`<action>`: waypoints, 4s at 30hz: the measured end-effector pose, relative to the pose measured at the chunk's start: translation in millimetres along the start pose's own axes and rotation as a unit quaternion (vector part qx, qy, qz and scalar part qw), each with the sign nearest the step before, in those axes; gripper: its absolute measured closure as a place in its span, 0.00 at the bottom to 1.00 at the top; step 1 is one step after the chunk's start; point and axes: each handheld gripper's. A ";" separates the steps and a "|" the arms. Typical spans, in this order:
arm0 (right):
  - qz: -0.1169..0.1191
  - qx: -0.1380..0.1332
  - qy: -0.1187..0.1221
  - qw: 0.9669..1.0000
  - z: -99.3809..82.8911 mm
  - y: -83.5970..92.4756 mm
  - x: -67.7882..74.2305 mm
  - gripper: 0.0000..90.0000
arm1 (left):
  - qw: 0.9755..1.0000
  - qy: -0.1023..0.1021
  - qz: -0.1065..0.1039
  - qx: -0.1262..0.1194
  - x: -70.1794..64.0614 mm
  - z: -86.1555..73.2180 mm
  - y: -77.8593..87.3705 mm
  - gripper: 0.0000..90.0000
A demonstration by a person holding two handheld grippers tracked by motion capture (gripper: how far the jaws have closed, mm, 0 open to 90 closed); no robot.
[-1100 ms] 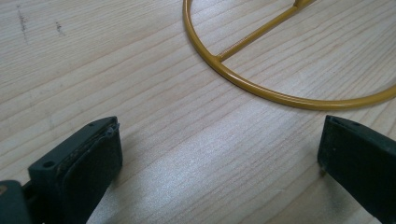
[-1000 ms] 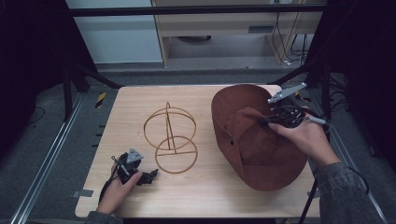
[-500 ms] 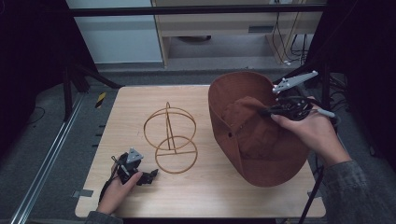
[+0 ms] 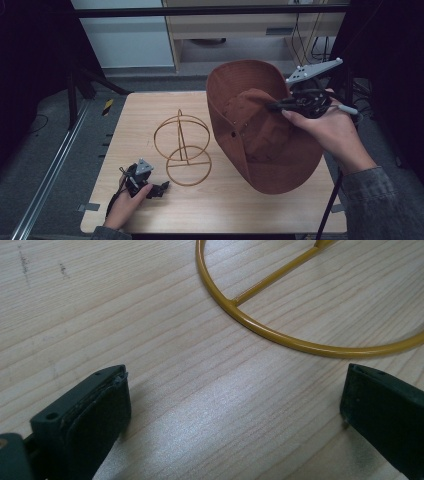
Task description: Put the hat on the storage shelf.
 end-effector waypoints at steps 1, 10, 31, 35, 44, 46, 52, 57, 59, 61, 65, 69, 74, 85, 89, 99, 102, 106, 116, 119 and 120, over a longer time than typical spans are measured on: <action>0.000 -0.002 0.002 1.000 4.7 1.0 1.9 0.99 | 1.000 0.000 0.000 0.000 0.0 0.0 0.0 0.00; 0.006 -0.021 0.012 1.000 31.7 -1.0 15.5 0.99 | 1.000 -0.001 0.001 0.000 0.1 0.0 0.0 0.00; 0.038 -0.056 0.017 0.998 62.3 -25.2 40.3 0.99 | 1.000 -0.001 0.000 0.000 0.1 0.1 0.1 0.00; 0.042 -0.063 0.015 0.997 62.7 -27.1 43.3 0.99 | 1.000 0.000 0.000 0.000 0.1 0.1 0.1 0.00; 0.048 -0.067 0.018 0.996 67.1 -29.1 49.0 0.99 | 1.000 -0.002 -0.001 0.001 -0.3 0.2 0.0 0.00; 0.049 -0.070 0.018 0.996 67.8 -29.9 50.3 0.99 | 1.000 -0.002 -0.001 0.001 -0.4 0.2 -0.1 0.00; 0.054 -0.072 0.019 0.996 70.0 -34.1 55.1 0.99 | 1.000 -0.002 -0.002 0.001 -0.4 0.2 -0.1 0.00; 0.060 -0.076 0.019 0.995 73.0 -39.6 60.7 0.99 | 1.000 -0.002 -0.003 0.002 -0.3 0.3 0.1 0.00; 0.062 -0.077 0.020 0.995 74.2 -41.8 62.3 0.99 | 1.000 -0.002 -0.003 0.002 -0.4 0.3 0.1 0.00; 0.063 -0.078 0.019 0.995 75.9 -43.3 63.6 0.99 | 1.000 -0.002 -0.003 0.002 -0.5 0.3 0.0 0.00; 0.069 -0.082 0.018 0.994 78.7 -47.1 66.7 0.99 | 1.000 -0.003 -0.003 0.003 -0.8 0.4 0.0 0.00; 0.070 -0.083 0.018 0.994 80.7 -53.0 70.0 0.99 | 1.000 -0.003 -0.004 0.002 -1.2 0.4 -0.1 0.00; 0.075 -0.082 0.019 0.994 82.7 -58.7 72.6 0.99 | 1.000 -0.003 -0.004 0.003 -1.2 0.4 0.0 0.00; 0.080 -0.084 0.015 0.993 89.6 -70.5 79.1 0.99 | 1.000 -0.003 -0.004 0.002 -1.3 0.4 -0.1 0.00; 0.084 -0.087 0.015 0.992 94.3 -75.3 81.6 0.99 | 1.000 -0.003 -0.005 0.002 -1.3 0.4 -0.2 0.00; 0.091 -0.076 0.012 0.993 96.0 -93.5 86.2 0.99 | 1.000 -0.003 -0.004 0.003 -1.3 0.7 -0.3 0.00; 0.095 -0.079 0.011 0.992 95.6 -97.3 87.4 0.99 | 1.000 -0.003 -0.005 0.003 -1.3 0.9 -0.4 0.00; 0.099 -0.076 0.012 0.992 95.7 -102.7 91.0 0.99 | 1.000 -0.003 -0.005 0.003 -1.3 1.0 -0.5 0.00; 0.106 -0.064 0.015 0.992 95.6 -116.6 98.9 0.99 | 1.000 -0.003 -0.005 0.003 -1.3 1.0 -0.5 0.00; 0.108 -0.062 0.016 0.992 95.4 -119.7 100.2 0.99 | 1.000 -0.003 -0.004 0.003 -1.3 1.0 -0.5 0.00; 0.108 -0.062 0.016 0.992 95.6 -120.3 100.6 0.99 | 1.000 -0.003 -0.004 0.003 -1.3 1.0 -0.5 0.00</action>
Point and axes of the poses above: each handheld gripper's, and its own axes: y roughly backward along the jaws, z roughly out of its top, x roughly to its left, and after that the axes turned 8 degrees about -z, right-handed
